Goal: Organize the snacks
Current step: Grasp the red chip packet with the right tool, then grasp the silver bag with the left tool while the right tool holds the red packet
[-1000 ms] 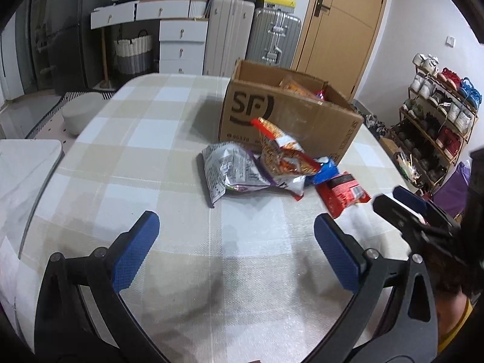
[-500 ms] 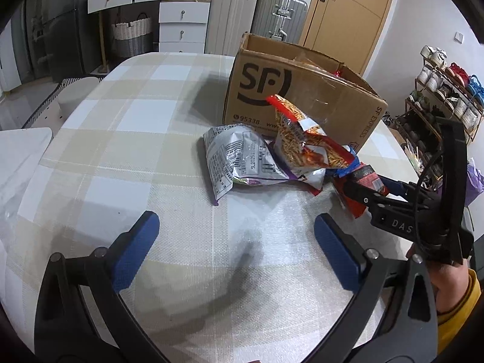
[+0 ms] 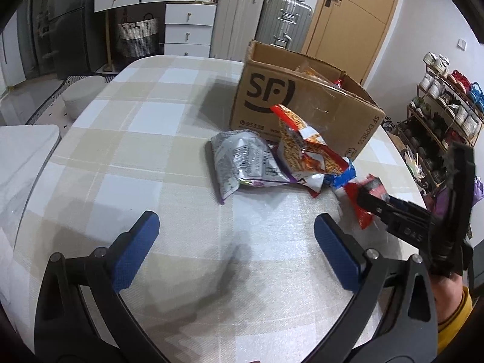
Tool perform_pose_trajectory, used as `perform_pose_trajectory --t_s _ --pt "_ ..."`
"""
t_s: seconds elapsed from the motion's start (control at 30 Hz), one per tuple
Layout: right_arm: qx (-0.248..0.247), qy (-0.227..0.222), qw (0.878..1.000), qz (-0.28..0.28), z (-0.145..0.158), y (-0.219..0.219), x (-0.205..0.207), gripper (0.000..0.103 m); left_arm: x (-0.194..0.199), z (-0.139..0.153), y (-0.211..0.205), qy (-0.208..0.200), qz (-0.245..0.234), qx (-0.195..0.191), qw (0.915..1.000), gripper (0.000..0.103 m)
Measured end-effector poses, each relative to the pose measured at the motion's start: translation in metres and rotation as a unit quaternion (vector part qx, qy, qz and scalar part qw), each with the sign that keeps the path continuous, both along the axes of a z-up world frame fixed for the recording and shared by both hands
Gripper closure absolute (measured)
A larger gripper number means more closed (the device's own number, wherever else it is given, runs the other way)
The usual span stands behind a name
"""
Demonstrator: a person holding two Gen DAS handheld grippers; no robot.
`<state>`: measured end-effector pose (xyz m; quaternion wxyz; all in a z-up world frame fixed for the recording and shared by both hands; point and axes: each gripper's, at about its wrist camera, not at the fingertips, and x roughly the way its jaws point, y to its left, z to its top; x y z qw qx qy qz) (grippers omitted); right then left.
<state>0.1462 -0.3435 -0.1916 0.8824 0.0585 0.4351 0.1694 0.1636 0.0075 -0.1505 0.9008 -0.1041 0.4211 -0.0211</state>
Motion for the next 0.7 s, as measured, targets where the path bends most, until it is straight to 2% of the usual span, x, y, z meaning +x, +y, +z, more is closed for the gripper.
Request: perform_pose_trajectory --t_s 0.17,0.33,0.6,0.7 --pt "0.035 -0.01 0.999 0.0 0.006 -0.009 -0.017 0.05 -0.004 0.004 0.013 0.004 0.024 -0.004 0.9997 0.001" --pt "0.09 -0.022 0.996 0.007 0.005 -0.018 -0.029 0.05 0.004 0.007 0.016 0.013 0.025 -0.023 0.9993 0.001" --pt "0.153 -0.026 0.988 0.005 0.004 -0.032 -0.032 0.05 0.026 0.022 -0.015 0.004 -0.021 -0.021 0.9996 0.001" --pt "0.166 -0.027 0.986 0.001 0.005 -0.036 -0.035 0.05 0.039 0.019 -0.019 0.012 -0.018 -0.015 0.9997 0.001"
